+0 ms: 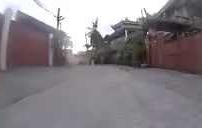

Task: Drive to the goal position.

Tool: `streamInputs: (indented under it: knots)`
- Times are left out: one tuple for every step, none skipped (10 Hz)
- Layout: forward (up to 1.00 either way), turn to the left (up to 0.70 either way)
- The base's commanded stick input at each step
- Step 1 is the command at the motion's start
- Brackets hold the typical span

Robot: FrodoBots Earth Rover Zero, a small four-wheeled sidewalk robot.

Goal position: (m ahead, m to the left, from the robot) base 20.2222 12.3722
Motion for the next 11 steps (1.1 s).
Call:
streamInputs:
  knots:
    - [1.0,0.0]
    - [1.0,0.0]
    - [1.0,0.0]
    - [1.0,0.0]
    - [1.0,0.0]
    - [1.0,0.0]
    - [1.0,0.0]
    - [1.0,0.0]
    - [1.0,0.0]
    - [1.0,0.0]
    - [1.0,0.0]
